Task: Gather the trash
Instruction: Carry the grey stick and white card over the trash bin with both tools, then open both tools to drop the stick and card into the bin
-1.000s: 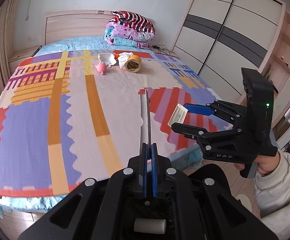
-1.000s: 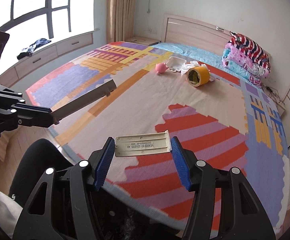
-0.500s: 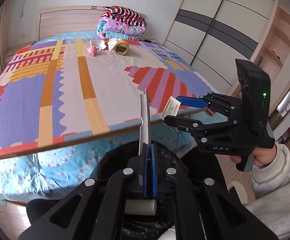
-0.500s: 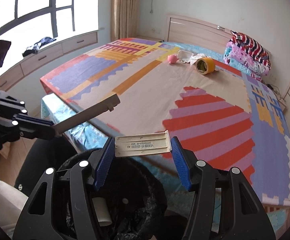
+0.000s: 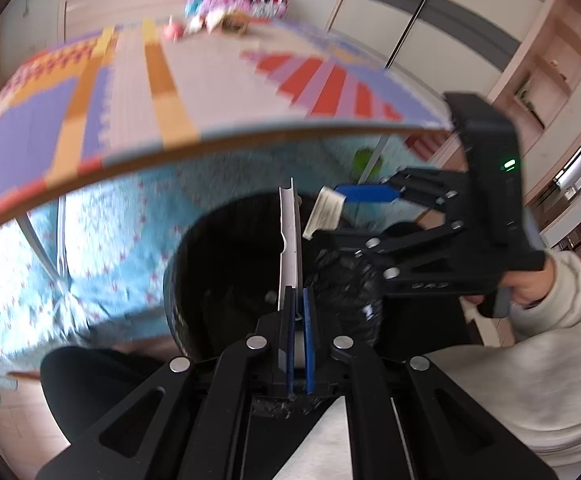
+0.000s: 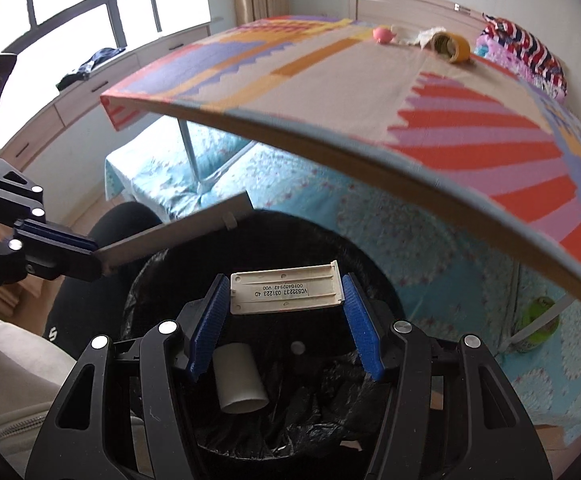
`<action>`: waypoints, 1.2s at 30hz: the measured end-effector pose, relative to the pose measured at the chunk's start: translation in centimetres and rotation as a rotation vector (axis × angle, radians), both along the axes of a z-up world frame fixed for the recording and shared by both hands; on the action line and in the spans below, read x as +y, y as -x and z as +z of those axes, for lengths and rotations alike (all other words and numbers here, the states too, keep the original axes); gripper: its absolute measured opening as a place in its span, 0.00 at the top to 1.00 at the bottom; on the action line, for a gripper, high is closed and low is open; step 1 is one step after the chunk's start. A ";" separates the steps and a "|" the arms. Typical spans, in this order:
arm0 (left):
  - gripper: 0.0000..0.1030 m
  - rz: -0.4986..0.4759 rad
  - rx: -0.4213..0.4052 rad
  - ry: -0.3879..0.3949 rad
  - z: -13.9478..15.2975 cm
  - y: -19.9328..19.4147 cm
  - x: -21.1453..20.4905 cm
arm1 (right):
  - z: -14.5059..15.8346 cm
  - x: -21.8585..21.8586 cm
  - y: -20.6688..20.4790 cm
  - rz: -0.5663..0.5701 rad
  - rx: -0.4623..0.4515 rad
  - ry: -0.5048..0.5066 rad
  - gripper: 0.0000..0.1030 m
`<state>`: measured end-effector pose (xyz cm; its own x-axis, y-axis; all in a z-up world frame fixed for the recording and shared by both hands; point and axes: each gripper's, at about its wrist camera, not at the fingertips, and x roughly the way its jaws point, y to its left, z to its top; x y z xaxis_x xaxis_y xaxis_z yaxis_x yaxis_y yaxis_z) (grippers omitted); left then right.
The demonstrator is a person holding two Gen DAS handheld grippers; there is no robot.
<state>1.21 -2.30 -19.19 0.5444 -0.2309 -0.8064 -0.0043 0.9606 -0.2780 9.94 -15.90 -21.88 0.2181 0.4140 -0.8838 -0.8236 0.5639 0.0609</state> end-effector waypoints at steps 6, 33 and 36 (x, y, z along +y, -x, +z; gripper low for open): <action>0.97 0.015 0.101 0.025 -4.3 -1.0 0.2 | -3.7 -0.1 0.4 -0.004 0.041 0.093 0.44; 0.95 0.057 0.226 0.023 -8.9 -4.0 0.6 | -7.8 0.1 2.1 0.028 0.172 0.208 0.36; 0.95 0.044 0.209 0.029 -8.3 -4.0 0.4 | -7.2 0.0 1.9 0.020 0.159 0.196 0.36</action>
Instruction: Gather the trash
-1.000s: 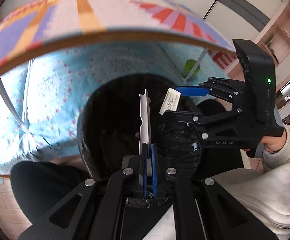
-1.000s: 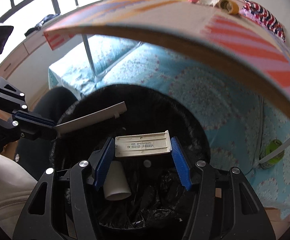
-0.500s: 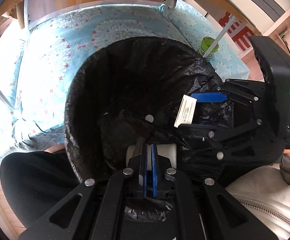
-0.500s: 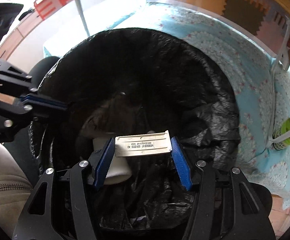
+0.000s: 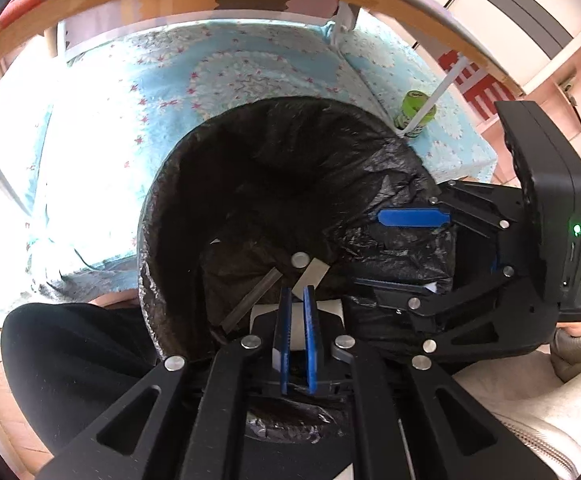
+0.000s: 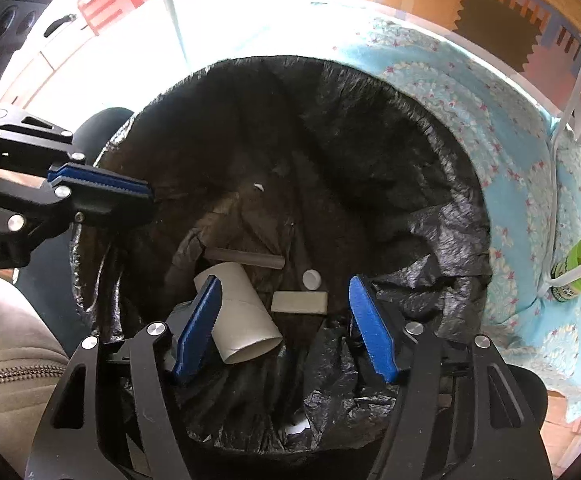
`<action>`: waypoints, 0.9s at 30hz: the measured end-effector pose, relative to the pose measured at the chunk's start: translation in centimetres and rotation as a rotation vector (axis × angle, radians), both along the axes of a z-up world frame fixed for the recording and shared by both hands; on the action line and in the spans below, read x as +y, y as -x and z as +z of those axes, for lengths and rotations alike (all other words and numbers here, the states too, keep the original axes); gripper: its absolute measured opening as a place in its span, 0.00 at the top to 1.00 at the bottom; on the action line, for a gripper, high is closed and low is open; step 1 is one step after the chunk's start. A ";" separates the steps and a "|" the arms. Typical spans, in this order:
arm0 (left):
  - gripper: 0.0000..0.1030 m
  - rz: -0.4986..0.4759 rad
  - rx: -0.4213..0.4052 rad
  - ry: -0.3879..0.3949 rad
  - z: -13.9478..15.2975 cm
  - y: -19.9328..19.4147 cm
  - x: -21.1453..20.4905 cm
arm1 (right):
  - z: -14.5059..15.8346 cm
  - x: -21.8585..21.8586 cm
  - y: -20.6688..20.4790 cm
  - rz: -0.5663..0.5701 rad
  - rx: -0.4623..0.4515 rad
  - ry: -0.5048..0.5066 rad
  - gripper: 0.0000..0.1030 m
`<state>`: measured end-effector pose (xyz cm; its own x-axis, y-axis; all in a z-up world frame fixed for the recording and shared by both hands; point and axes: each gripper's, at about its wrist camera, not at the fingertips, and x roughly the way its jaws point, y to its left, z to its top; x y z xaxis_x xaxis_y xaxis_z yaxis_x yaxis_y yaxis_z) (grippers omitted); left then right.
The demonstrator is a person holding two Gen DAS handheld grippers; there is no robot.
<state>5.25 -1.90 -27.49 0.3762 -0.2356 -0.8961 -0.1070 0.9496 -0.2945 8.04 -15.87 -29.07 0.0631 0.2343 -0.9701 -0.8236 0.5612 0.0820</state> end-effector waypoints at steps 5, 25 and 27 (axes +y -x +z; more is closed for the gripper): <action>0.95 -0.005 -0.029 -0.008 1.1 0.5 0.0 | 1.3 -0.2 -0.4 -0.014 -0.025 -0.025 0.36; 0.48 -0.013 -0.274 -0.077 10.7 0.7 0.2 | 9.8 -1.2 -2.7 -0.067 -0.129 -0.192 0.36; 0.48 -0.017 -0.303 -0.084 11.8 0.5 0.3 | 10.9 -1.2 -3.0 -0.068 -0.146 -0.216 0.36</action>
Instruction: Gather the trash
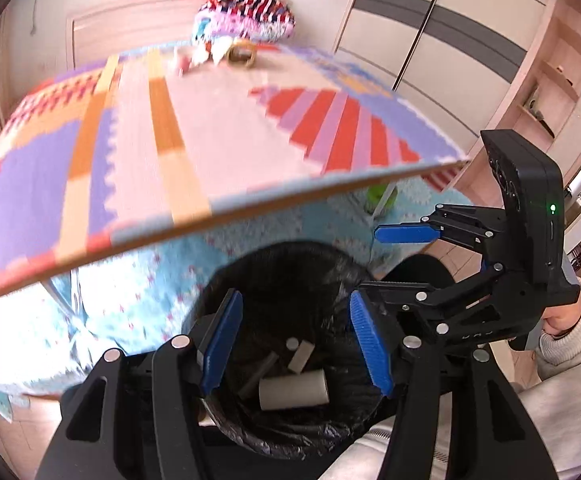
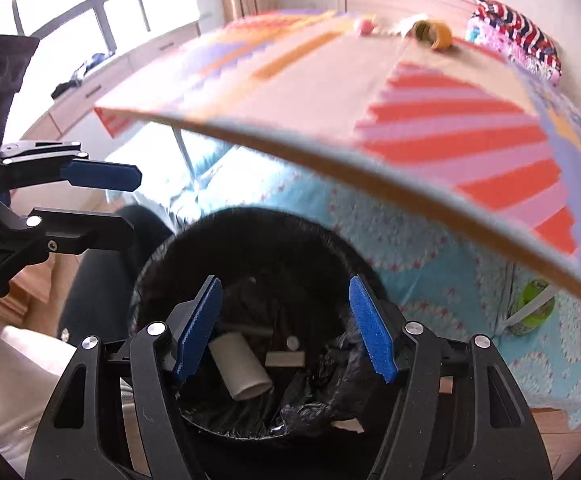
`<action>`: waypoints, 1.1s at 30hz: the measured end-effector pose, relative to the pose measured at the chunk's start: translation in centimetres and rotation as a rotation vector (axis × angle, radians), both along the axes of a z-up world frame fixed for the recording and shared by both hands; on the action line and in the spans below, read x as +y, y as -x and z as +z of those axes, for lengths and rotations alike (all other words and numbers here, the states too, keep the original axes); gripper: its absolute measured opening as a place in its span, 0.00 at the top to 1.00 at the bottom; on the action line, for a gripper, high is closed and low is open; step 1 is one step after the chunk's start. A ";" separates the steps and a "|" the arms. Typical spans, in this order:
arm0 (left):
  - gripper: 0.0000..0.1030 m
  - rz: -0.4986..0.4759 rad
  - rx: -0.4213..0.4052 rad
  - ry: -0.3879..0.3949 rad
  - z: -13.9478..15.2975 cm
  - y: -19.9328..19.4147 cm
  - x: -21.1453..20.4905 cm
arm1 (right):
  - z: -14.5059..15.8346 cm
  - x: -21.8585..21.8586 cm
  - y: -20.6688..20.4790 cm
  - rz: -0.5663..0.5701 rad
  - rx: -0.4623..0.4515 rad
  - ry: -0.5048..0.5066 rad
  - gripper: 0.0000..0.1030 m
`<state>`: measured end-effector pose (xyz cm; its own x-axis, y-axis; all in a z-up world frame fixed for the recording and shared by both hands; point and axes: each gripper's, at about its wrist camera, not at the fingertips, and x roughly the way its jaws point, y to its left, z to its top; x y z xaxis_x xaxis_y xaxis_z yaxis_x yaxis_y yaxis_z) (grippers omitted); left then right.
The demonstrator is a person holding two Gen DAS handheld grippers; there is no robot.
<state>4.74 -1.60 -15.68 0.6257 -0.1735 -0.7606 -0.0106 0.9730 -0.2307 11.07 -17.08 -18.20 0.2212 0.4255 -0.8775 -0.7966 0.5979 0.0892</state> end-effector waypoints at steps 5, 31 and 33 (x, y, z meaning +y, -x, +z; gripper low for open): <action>0.48 -0.004 -0.048 -0.029 2.2 -0.6 0.4 | 2.6 0.3 -0.6 0.028 -0.041 -0.059 0.36; 0.48 0.056 -0.207 -0.047 9.7 -8.4 7.0 | 8.7 3.4 -10.9 -0.097 -0.213 -0.130 0.36; 0.48 0.068 -0.213 -0.046 10.0 -9.6 7.8 | 8.7 3.7 -12.0 -0.111 -0.215 -0.130 0.36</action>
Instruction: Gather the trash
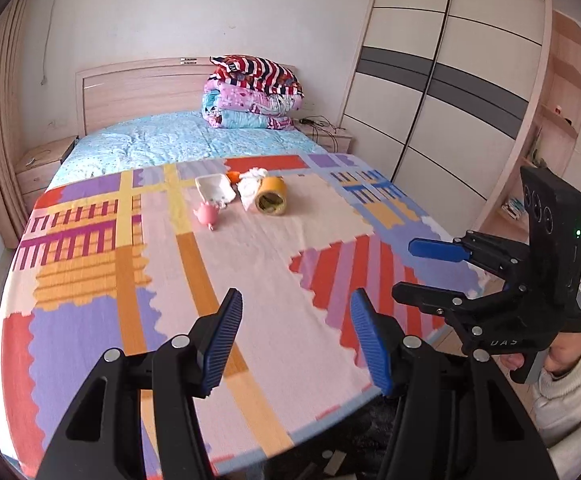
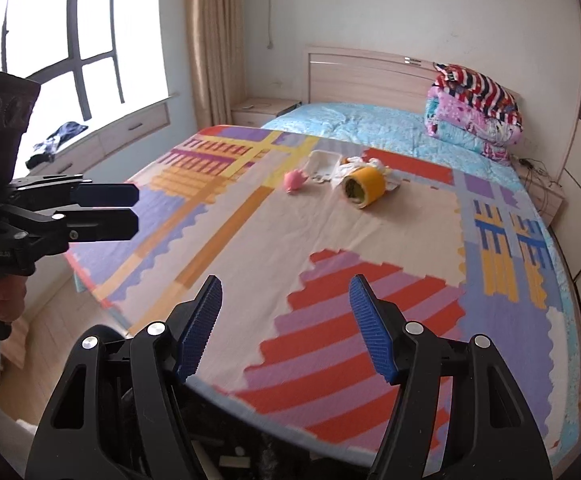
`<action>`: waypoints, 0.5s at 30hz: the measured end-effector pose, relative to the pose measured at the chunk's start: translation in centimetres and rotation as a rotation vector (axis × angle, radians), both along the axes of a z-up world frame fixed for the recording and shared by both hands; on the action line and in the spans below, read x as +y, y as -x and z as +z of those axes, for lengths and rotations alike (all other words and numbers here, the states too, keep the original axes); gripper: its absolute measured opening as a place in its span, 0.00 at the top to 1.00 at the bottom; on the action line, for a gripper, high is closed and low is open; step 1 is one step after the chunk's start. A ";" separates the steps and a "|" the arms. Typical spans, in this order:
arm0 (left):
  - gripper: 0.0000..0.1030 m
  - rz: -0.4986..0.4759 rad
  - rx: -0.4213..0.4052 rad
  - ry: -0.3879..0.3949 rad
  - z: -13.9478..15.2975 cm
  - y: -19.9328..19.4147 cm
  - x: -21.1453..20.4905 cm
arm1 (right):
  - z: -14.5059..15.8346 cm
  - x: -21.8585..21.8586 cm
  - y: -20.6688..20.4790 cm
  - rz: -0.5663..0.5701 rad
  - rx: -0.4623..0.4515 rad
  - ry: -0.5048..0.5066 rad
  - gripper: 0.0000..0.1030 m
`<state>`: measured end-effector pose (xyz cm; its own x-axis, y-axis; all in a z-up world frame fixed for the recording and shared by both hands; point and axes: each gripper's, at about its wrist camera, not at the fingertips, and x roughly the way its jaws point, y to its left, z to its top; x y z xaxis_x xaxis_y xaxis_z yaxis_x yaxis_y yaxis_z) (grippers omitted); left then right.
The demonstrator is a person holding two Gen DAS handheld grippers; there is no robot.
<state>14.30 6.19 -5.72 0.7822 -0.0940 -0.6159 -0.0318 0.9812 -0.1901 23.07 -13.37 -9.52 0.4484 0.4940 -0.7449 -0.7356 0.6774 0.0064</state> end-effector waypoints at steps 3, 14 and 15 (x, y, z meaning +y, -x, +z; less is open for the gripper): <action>0.48 0.010 -0.001 0.004 0.2 -1.9 1.2 | 0.0 0.7 -1.9 -0.020 -0.001 -0.002 0.36; 0.48 0.080 0.060 0.025 -1.7 -8.5 5.6 | -1.6 3.3 -10.0 -0.104 0.084 -0.051 0.36; 0.48 0.083 0.071 0.020 -2.0 -9.3 5.9 | -1.8 3.6 -10.9 -0.114 0.096 -0.059 0.36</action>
